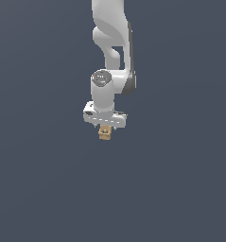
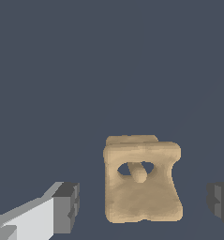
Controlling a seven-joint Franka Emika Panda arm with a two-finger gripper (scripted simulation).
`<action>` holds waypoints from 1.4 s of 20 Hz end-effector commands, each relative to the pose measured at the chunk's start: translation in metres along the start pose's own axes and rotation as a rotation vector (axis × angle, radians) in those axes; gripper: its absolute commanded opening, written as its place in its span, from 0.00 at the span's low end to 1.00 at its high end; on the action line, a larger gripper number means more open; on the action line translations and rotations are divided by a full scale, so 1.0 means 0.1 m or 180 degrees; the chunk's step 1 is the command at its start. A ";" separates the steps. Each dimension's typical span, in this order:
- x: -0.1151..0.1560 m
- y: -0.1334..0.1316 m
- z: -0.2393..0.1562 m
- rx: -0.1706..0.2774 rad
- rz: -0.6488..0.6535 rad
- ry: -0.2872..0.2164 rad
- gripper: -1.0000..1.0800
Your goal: Pick up the object and move it to a goal position.
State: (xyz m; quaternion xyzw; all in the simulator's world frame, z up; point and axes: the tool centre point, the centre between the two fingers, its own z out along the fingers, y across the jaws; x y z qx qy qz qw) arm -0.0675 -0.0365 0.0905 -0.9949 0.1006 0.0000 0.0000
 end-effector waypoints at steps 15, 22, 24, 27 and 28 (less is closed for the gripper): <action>-0.01 0.00 0.50 0.0000 0.0009 0.0000 0.96; -0.01 0.00 0.51 0.0000 0.0009 0.0000 0.00; -0.01 0.00 0.51 0.0000 0.0009 0.0000 0.00; -0.01 0.00 0.50 0.0002 0.0006 0.0002 0.00; -0.02 0.00 0.49 0.0002 0.0006 0.0002 0.00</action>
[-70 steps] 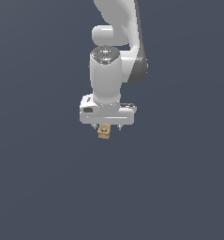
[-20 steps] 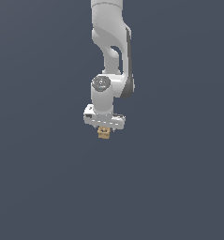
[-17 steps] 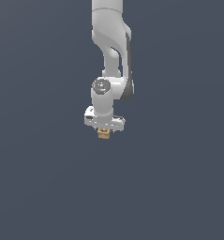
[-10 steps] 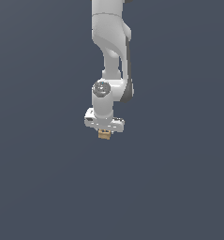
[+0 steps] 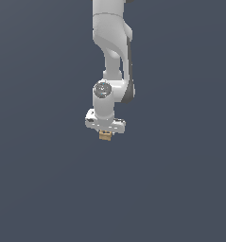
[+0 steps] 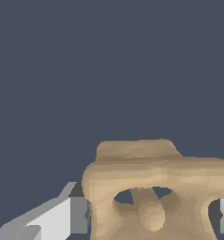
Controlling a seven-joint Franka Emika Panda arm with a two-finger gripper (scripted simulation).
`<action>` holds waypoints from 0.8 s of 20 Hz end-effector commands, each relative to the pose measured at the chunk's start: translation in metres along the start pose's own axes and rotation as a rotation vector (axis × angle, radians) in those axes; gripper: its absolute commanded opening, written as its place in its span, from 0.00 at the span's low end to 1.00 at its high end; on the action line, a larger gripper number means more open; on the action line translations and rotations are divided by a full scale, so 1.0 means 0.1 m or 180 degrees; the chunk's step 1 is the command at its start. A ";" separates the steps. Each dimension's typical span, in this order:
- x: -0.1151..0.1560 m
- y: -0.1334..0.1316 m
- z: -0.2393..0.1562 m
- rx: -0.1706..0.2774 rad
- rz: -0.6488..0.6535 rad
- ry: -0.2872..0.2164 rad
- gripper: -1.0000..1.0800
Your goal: Pick up the object and move it to a goal position.
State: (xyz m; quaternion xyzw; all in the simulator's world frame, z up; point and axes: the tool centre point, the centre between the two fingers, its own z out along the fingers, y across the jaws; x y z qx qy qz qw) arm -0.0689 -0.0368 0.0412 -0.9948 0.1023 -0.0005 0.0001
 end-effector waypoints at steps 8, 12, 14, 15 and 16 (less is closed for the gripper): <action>-0.05 -0.07 -0.18 0.0001 -0.0005 -0.0001 0.00; -0.09 -0.14 -0.39 0.0001 -0.0005 -0.0001 0.00; -0.12 -0.19 -0.52 0.0001 -0.0005 -0.0001 0.00; -0.14 -0.22 -0.60 0.0001 -0.0005 -0.0001 0.00; -0.16 -0.24 -0.67 0.0001 -0.0005 -0.0001 0.00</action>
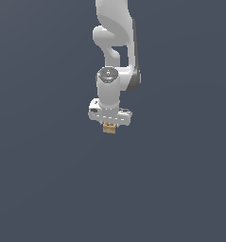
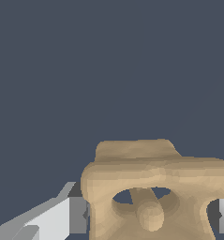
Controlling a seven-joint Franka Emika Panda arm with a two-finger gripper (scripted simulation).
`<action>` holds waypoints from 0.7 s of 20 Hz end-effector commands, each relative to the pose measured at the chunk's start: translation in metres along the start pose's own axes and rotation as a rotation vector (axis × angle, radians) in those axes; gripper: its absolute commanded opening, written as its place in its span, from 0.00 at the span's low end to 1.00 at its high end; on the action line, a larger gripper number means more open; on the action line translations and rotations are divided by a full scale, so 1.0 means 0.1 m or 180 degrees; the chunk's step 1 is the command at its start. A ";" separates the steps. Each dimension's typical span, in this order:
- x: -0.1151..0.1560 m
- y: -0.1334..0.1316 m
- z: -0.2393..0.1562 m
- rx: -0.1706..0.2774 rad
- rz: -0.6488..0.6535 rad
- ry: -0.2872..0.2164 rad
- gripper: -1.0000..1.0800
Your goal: Pick up the object and move it to a goal position.
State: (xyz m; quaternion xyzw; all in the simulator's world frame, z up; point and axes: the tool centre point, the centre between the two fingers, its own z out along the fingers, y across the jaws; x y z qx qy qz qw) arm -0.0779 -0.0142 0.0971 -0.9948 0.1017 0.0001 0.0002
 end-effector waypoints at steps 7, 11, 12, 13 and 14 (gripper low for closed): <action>-0.18 -0.27 -0.79 -0.0005 0.0002 0.0003 0.00; -0.27 -0.41 -1.22 -0.0008 0.0002 0.0004 0.00; -0.29 -0.45 -1.33 -0.0008 0.0002 0.0004 0.00; -0.32 -0.48 -1.43 -0.0010 0.0002 0.0004 0.00; -0.34 -0.52 -1.54 -0.0010 0.0002 0.0004 0.00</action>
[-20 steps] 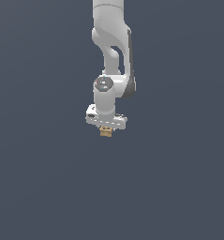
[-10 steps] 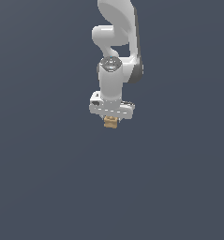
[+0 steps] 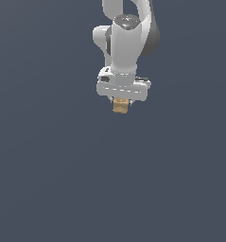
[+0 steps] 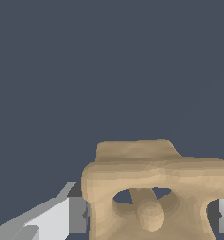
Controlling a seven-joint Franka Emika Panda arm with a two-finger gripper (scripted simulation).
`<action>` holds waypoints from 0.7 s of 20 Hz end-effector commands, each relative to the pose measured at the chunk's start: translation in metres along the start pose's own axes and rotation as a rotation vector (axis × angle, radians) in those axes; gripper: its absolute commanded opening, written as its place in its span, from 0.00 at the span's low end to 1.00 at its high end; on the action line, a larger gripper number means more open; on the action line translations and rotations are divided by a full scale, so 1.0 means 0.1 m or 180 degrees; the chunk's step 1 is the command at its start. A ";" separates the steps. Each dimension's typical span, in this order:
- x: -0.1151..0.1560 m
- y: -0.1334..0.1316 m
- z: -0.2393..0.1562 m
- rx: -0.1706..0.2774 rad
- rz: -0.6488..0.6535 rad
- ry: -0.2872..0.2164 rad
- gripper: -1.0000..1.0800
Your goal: Pick up the object and move it to a goal position.
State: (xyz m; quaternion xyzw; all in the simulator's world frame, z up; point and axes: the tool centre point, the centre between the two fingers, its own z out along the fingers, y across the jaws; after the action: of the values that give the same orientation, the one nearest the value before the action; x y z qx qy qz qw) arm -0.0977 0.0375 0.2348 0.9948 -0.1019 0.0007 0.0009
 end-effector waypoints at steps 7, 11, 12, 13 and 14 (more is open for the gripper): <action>-0.19 -0.29 -0.87 -0.0003 0.0001 -0.0002 0.00; -0.27 -0.43 -1.28 -0.0003 0.0001 -0.0002 0.00; -0.29 -0.47 -1.38 -0.0003 0.0001 -0.0002 0.00; -0.31 -0.50 -1.48 -0.0003 0.0001 -0.0002 0.00; -0.33 -0.54 -1.58 -0.0002 0.0000 -0.0003 0.00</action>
State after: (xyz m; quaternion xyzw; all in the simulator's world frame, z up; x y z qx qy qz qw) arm -0.1164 0.0914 0.3772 0.9948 -0.1019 0.0008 0.0011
